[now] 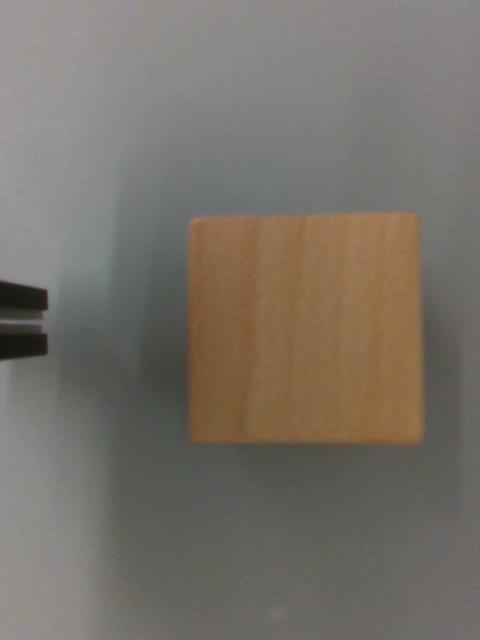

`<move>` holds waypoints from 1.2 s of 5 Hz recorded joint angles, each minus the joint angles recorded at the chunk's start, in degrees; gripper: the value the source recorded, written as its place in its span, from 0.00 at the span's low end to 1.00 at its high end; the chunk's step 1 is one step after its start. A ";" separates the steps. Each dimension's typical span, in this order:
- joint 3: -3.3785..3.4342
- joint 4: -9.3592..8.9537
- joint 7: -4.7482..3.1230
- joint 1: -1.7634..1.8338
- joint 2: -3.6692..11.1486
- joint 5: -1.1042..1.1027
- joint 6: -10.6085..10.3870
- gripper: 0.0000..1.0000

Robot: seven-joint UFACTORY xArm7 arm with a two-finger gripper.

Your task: Push wooden cube

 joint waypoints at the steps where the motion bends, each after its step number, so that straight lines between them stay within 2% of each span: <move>1: 0.00 0.00 0.00 0.00 0.00 0.00 0.00 1.00; 2: -0.07 1.82 -0.09 -0.05 1.17 -0.06 0.65 1.00; 3: -0.07 1.82 -0.09 -0.05 1.17 -0.06 0.65 1.00; 4: -0.15 3.96 -0.20 -0.10 2.55 -0.12 1.42 1.00; 5: -0.15 3.96 -0.20 -0.10 2.55 -0.12 1.42 1.00; 6: -0.24 6.34 -0.33 -0.17 4.08 -0.19 2.27 1.00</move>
